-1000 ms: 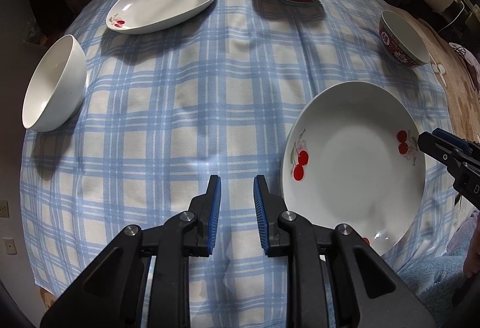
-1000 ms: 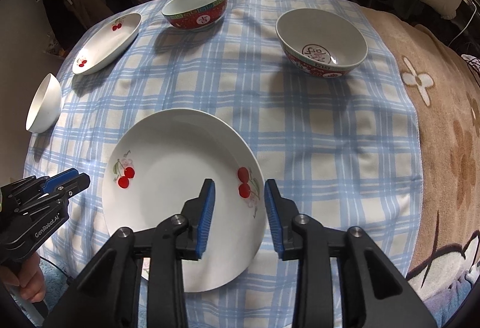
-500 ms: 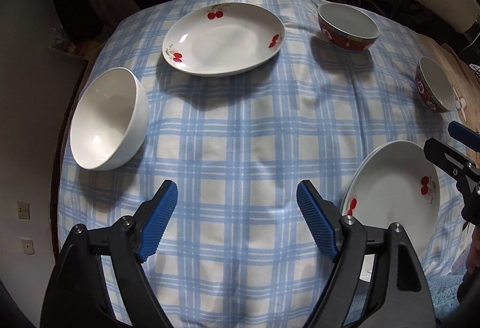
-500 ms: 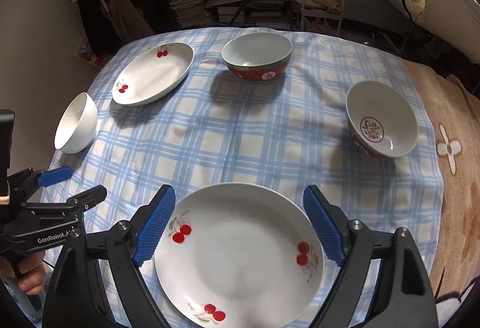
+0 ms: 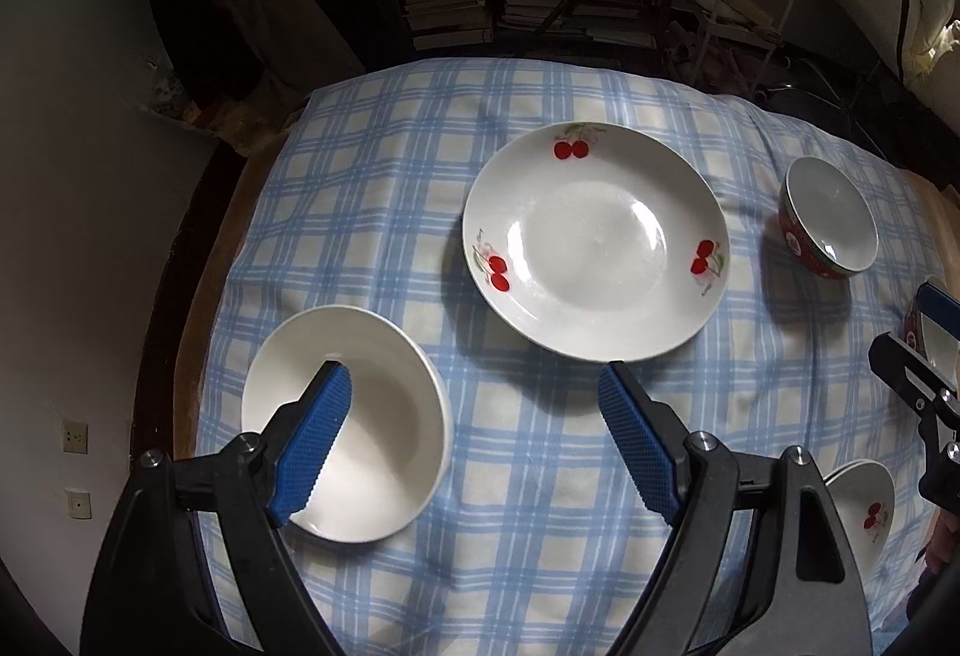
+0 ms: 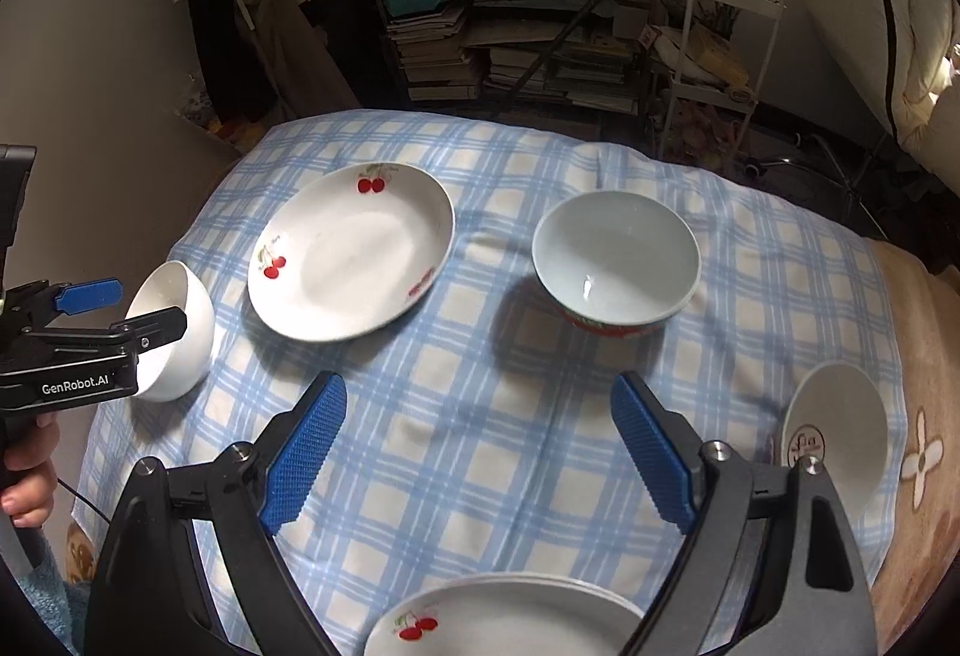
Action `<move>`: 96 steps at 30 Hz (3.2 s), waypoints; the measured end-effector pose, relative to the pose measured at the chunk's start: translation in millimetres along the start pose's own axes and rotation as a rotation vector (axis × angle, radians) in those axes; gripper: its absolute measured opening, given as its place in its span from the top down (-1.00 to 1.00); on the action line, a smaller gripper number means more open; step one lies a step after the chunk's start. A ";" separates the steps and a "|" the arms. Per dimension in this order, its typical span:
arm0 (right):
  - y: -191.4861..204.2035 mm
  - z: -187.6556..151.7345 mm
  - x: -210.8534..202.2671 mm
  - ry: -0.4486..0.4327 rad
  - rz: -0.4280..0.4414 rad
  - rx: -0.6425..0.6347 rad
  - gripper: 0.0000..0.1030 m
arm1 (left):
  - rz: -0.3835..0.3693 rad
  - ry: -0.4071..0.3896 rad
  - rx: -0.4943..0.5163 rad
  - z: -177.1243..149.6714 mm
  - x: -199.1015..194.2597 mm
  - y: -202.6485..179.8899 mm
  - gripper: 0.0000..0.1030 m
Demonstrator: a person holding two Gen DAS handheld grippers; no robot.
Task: Organize plates and bowls
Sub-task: 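Move the left tool toward the third cherry plate while the right tool follows, then grasp the cherry plate rim with the left tool while the right tool grasps its opposite rim, then lift the cherry plate with the left tool while the right tool lifts it too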
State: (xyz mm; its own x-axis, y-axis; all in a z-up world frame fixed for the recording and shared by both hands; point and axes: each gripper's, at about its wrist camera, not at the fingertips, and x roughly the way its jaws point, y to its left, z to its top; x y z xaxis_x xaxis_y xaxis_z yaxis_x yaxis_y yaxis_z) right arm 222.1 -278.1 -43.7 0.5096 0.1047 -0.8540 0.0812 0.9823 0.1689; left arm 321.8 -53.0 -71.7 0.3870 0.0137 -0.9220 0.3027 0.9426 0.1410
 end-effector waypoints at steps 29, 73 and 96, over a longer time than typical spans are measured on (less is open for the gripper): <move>7.7 70.3 138.9 0.129 0.070 0.034 -0.18 | -0.100 0.179 -0.064 84.5 144.0 30.6 0.14; -8.6 41.8 81.1 0.145 0.102 0.046 0.79 | -0.246 0.148 -0.086 43.6 75.7 -0.6 0.56; -48.3 -57.6 -11.8 0.134 0.031 0.080 0.79 | -0.313 0.148 -0.046 -60.1 13.2 -76.5 0.55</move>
State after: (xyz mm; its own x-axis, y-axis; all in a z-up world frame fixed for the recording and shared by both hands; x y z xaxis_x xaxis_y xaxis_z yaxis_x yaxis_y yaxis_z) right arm 162.8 -317.8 -70.2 0.3943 0.1600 -0.9050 0.1381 0.9632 0.2304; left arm 251.4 -104.9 -116.4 0.1499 -0.2329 -0.9609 0.3459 0.9228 -0.1697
